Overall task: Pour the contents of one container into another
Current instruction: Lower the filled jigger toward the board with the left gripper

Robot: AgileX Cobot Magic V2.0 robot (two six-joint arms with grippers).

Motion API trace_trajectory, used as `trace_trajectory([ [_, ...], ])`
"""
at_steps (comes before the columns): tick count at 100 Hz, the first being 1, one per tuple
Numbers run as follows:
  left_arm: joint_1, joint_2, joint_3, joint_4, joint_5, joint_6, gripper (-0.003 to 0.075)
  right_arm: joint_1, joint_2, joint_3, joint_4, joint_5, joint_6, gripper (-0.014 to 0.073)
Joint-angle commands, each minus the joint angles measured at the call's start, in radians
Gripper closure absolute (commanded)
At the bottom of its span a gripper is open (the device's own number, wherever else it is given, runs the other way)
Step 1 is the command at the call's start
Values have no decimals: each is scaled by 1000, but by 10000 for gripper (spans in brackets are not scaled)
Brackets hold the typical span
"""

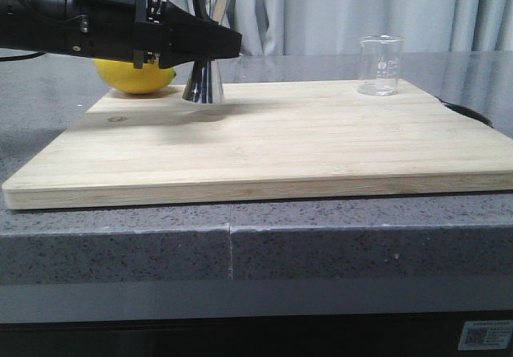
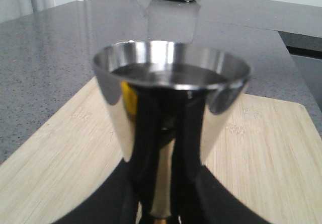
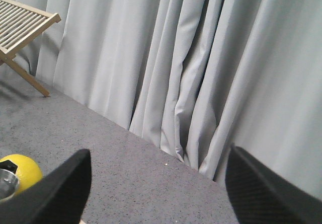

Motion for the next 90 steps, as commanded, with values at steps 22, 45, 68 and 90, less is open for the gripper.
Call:
trace_trajectory([
  [22,3,-49,-21,-77,117,-1,738,-2,-31,-23,35,-40,12,92],
  [45,3,-44,-16,-75,117,7,738,-2,-31,-23,35,-42,15,91],
  [68,3,-12,-16,-83,117,7,738,-2,-31,-23,35,-44,15,92],
  [90,3,2,-16,-89,117,25,738,-2,-31,-23,35,-44,15,92],
])
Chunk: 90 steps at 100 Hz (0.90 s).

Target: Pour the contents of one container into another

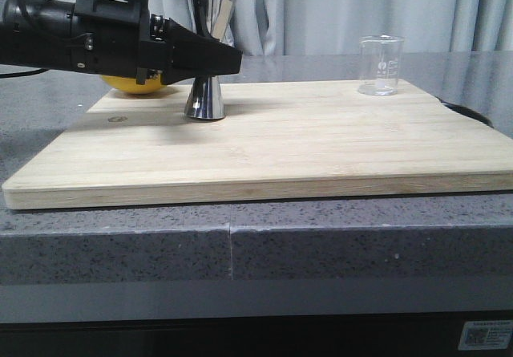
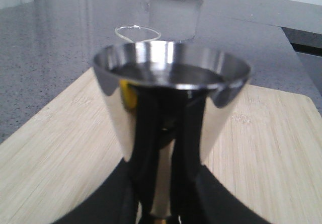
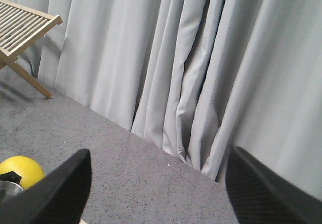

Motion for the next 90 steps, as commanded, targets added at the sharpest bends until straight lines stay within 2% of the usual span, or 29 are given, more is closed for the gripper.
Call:
trace_trajectory([
  [1,3,-37,-21,-74,115,7,738,-2,-31,-23,35,-41,5,92],
  [90,3,-8,-21,-48,101,8,738,-2,-31,-22,35,-30,16,92],
])
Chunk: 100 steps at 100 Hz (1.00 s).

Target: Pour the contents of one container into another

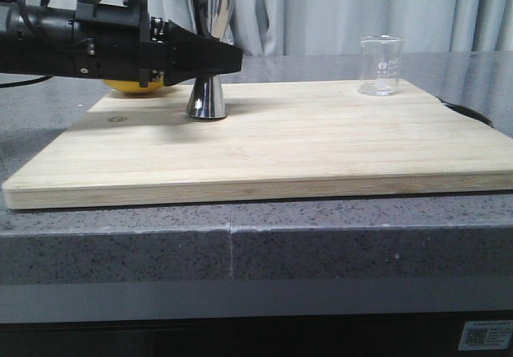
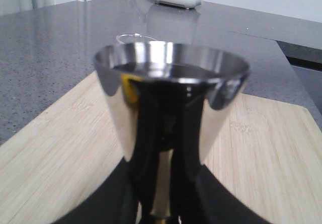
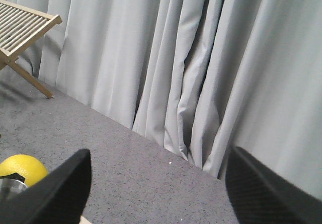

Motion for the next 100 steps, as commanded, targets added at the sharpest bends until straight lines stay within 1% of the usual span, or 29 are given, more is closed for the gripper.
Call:
trace_trajectory([
  [1,3,-36,-19,-16,61,1,738,-2,-31,-26,37,-31,4,92],
  [100,3,-36,-19,-6,65,1,738,-2,-31,-26,37,-31,14,92],
])
